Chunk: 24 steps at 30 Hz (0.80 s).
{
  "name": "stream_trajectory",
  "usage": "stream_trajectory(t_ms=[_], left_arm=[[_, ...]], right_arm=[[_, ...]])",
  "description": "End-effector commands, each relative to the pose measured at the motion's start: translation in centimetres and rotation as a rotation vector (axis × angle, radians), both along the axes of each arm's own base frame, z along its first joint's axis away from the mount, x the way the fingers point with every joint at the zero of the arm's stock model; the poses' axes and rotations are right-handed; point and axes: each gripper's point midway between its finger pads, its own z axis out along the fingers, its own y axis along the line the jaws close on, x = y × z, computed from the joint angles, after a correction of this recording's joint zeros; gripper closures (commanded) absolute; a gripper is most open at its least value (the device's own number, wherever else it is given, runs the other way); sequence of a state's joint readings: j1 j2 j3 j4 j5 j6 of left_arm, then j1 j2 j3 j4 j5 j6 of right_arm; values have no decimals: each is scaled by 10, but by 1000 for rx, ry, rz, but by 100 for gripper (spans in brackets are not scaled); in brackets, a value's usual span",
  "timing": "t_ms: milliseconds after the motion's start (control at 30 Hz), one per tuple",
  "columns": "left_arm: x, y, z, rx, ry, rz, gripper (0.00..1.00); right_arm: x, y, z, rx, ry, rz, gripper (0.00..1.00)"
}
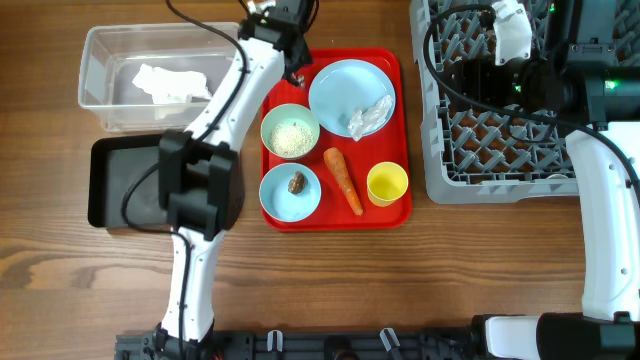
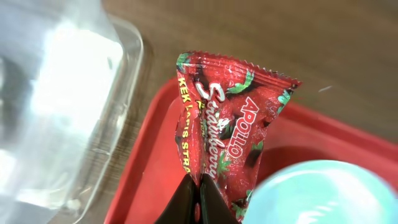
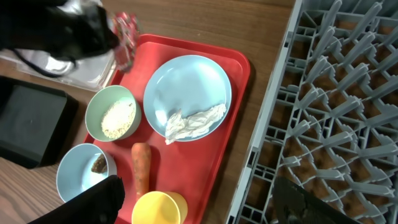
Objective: Sort waste into correct bins and load items into the dishwasher rack
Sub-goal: 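Carry the red wrapper into the clear bin and release it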
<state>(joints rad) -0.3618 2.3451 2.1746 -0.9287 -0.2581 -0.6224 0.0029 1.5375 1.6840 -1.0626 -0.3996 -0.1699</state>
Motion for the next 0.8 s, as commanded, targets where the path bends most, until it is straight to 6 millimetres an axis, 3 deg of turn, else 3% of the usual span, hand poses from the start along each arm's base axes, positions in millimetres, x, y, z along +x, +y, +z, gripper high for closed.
stream_trajectory(t_ms=[0, 100, 233, 533, 733, 767], left_arm=[[-3, 10, 62, -9, -102, 6, 96], [-7, 20, 88, -4, -136, -1, 96], [-14, 47, 111, 2, -149, 42, 96], [-30, 139, 92, 43, -15, 208, 96], [-28, 174, 87, 37, -4, 275, 96], [-28, 175, 86, 31, -1, 276, 85]], right_arm=[[4, -2, -3, -13, 2, 2, 21], [4, -2, -2, -14, 1, 3, 20], [4, -3, -3, -17, 0, 1, 21], [5, -3, -2, -16, -7, 0, 21], [5, -3, -2, -16, -6, 0, 23], [5, -3, -2, -15, -5, 0, 23]])
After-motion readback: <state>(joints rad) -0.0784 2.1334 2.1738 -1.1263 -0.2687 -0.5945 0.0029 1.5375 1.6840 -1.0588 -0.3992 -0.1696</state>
